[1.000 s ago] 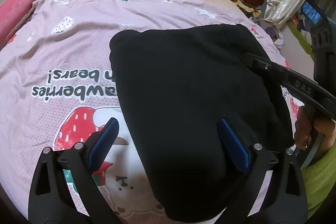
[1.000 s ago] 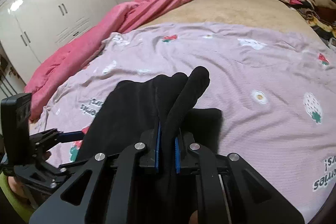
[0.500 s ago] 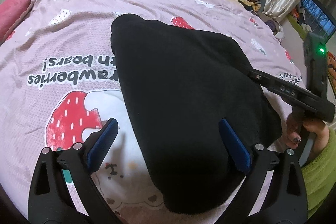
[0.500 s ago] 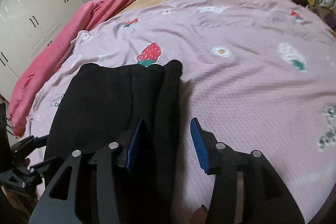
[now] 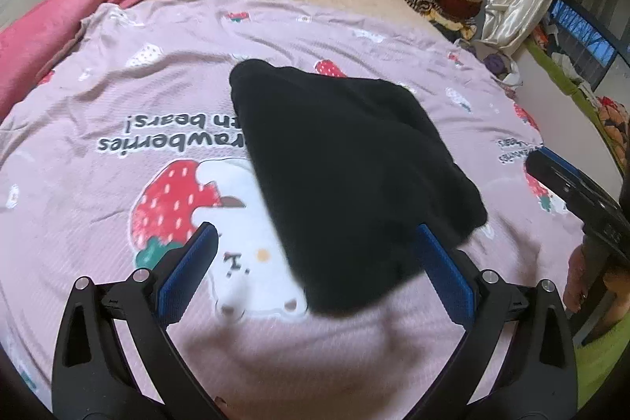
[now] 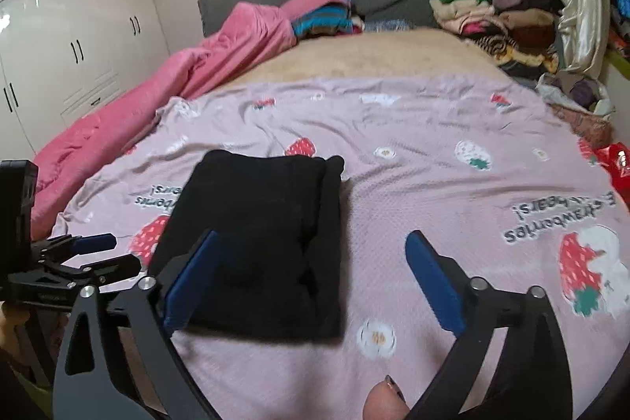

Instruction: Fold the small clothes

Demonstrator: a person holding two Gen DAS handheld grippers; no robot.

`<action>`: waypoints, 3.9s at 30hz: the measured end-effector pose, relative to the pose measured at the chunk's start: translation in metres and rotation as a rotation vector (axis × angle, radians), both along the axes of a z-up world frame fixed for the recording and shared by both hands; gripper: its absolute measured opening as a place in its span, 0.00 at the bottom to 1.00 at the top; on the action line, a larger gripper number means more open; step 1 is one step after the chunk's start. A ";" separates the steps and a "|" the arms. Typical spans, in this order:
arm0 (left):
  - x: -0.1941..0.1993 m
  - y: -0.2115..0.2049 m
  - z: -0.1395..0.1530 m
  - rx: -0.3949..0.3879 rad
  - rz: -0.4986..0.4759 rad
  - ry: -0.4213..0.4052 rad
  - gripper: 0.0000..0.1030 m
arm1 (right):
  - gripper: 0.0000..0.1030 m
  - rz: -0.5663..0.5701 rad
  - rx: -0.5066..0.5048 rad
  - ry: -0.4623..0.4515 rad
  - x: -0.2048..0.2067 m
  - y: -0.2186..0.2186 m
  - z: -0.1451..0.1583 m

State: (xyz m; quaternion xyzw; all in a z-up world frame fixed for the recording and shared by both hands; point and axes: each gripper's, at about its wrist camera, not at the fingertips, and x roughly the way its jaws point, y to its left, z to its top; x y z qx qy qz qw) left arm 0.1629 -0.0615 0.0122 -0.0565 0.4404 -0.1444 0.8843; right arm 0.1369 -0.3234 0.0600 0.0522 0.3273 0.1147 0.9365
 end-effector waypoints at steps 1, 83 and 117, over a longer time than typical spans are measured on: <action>-0.008 0.003 0.003 0.000 0.004 -0.012 0.91 | 0.93 -0.002 0.001 -0.013 -0.007 0.001 0.003; -0.115 0.030 -0.023 0.100 0.074 -0.082 0.91 | 0.96 -0.153 -0.122 0.008 -0.146 0.045 -0.058; -0.108 0.083 -0.039 0.091 0.177 0.013 0.91 | 0.96 -0.568 -0.102 0.061 -0.169 -0.049 -0.062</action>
